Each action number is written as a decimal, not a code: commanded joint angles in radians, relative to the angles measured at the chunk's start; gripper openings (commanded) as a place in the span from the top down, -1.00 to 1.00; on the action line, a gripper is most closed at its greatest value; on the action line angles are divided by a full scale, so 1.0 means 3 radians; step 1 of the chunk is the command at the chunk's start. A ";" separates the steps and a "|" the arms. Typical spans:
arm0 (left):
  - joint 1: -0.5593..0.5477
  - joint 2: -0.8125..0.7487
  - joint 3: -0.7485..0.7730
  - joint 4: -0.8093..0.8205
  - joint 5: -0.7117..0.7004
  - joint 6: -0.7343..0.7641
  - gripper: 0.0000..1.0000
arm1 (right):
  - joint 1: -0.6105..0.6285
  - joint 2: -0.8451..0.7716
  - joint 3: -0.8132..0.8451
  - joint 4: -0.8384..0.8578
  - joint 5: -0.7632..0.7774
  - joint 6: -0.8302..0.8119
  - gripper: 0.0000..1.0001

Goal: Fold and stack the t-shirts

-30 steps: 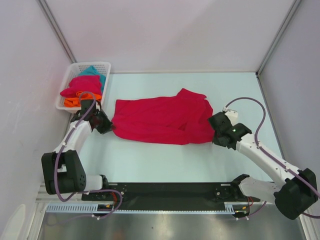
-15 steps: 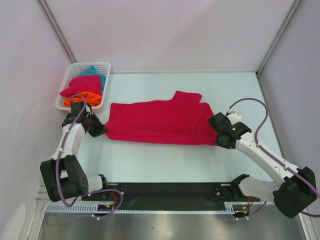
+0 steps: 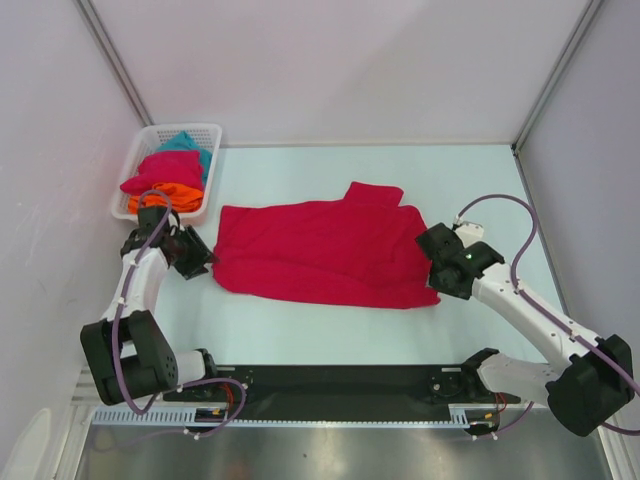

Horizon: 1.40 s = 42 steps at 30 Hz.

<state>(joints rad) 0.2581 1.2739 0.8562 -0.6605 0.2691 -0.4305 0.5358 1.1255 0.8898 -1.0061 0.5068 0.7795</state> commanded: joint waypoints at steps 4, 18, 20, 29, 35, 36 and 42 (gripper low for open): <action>0.0070 -0.0207 0.0117 -0.0053 0.0054 0.0106 -0.29 | 0.0065 -0.0075 0.0199 -0.0174 0.0029 0.0004 -0.34; 0.0065 0.0912 0.1281 -0.0017 0.0815 0.0054 -0.36 | -0.0533 0.0736 0.0924 0.0627 -0.0283 -0.0798 -0.56; 0.0060 0.1207 0.1638 -0.0078 0.0887 0.0090 -0.36 | -0.0706 0.1002 0.1272 0.0725 -0.0410 -0.0931 -0.55; 0.0009 0.1966 0.2376 -0.0294 0.0663 0.0213 -0.37 | -0.1111 0.3112 0.3168 0.0905 -0.0932 -0.1305 -0.47; -0.0134 0.2319 0.2770 -0.0309 0.0305 0.0167 -0.37 | -0.1147 0.4009 0.4427 0.0608 -0.1090 -0.1346 -0.46; -0.0154 0.2385 0.2857 -0.0324 0.0218 0.0147 -0.36 | -0.1147 0.4152 0.4509 0.0618 -0.1116 -0.1341 -0.46; -0.0379 0.2722 0.3133 -0.0314 -0.0272 0.0111 -0.37 | -0.1172 0.4393 0.4602 0.0766 -0.1270 -0.1330 -0.44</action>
<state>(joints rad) 0.1688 2.0243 1.7283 -0.7723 0.3607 -0.4019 0.1921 2.4187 2.2185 -0.7834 0.1715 0.3950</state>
